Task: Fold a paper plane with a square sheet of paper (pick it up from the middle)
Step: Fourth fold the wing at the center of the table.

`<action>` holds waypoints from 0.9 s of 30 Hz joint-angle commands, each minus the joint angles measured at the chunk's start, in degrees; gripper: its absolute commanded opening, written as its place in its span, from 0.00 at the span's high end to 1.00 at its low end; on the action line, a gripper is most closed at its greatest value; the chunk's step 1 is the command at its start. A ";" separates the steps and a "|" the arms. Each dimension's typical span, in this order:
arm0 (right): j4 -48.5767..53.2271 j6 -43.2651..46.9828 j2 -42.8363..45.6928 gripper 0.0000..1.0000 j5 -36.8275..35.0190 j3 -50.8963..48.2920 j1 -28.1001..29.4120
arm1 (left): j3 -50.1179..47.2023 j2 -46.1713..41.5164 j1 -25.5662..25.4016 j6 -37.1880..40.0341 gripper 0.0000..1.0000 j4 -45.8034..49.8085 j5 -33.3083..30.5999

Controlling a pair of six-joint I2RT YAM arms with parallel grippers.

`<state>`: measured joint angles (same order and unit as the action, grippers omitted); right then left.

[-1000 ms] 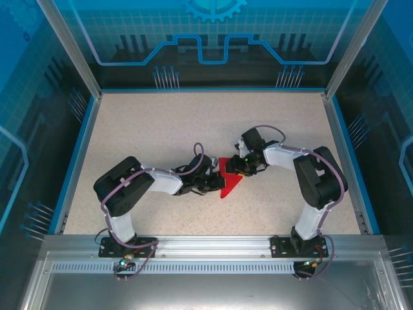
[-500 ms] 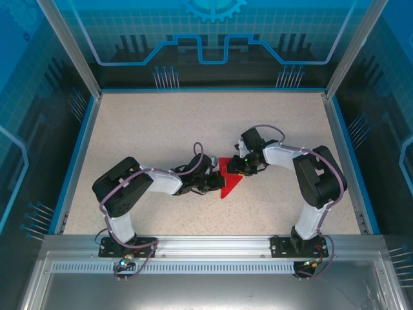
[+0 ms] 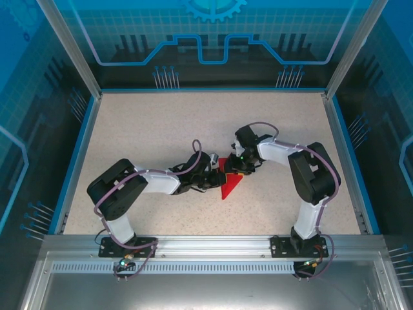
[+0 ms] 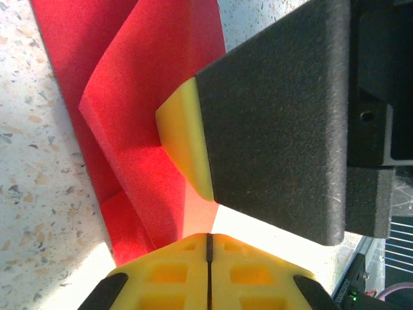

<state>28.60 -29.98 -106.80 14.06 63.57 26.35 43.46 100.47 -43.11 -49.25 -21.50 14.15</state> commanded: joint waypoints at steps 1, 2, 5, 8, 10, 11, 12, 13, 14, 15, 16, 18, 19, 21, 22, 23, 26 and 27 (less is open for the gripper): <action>2.93 -0.59 -6.06 0.50 -5.69 -2.60 1.24 | 0.87 1.25 0.24 0.02 0.93 -0.25 0.26; 2.95 -0.63 -6.12 0.49 -5.63 -2.51 1.33 | 0.92 1.45 0.31 0.12 0.94 0.17 0.03; 3.13 -0.83 -6.40 0.49 -5.37 -2.17 1.68 | 1.22 2.22 0.27 0.24 0.94 1.17 -0.40; 3.38 -0.80 -6.74 0.49 -5.16 -1.76 2.00 | 1.46 2.92 0.26 0.38 0.95 2.03 -0.68; 3.63 -0.88 -6.99 0.48 -5.36 -1.57 2.11 | 1.58 3.00 0.31 0.39 0.95 2.40 -1.03; 3.81 -0.90 -7.07 0.48 -5.66 -1.48 2.12 | 1.62 3.01 0.30 0.47 0.95 2.75 -1.28; 4.00 -0.97 -7.10 0.48 -5.84 -1.37 2.21 | 1.63 3.03 0.24 0.56 0.95 3.24 -1.60; 4.17 -1.02 -7.19 0.48 -6.04 -1.29 2.26 | 1.79 3.11 0.27 0.57 0.95 3.77 -1.97; 4.27 -1.01 -7.30 0.48 -6.14 -1.26 2.30 | 1.80 3.18 0.31 0.69 0.95 3.99 -2.03; 4.31 -0.97 -7.32 0.48 -6.22 -1.21 2.26 | 1.91 3.32 0.26 0.73 0.95 4.26 -2.12; 4.32 -1.07 -7.33 0.48 -6.32 -1.25 2.37 | 2.04 3.51 0.29 0.72 0.95 4.22 -2.15; 4.36 -1.16 -7.28 0.48 -6.42 -1.28 2.47 | 2.11 3.81 0.30 0.60 0.95 4.23 -2.07; 4.36 -1.14 -7.32 0.48 -6.45 -1.26 2.51 | 2.08 3.90 0.31 0.56 0.95 4.11 -2.00; 4.36 -1.14 -7.32 0.48 -6.33 -1.23 2.57 | 2.09 4.25 0.26 0.47 0.95 3.92 -1.74; 4.36 -1.20 -7.34 0.48 -6.31 -1.19 2.62 | 2.07 4.30 0.30 0.40 0.95 3.82 -1.67; 4.36 -1.18 -7.29 0.48 -6.35 -1.17 2.74 | 1.99 4.37 0.23 0.34 0.95 3.58 -1.54; 4.46 -1.17 -7.37 0.48 -6.33 -1.01 2.78 | 2.02 4.42 0.31 0.38 0.95 3.49 -1.49; 4.45 -1.14 -7.43 0.48 -6.33 -0.99 2.85 | 1.98 4.48 0.25 0.30 0.95 3.42 -1.36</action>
<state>31.11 -30.87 -107.92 11.84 65.76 27.70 44.53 104.12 -43.07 -49.23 -19.27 13.26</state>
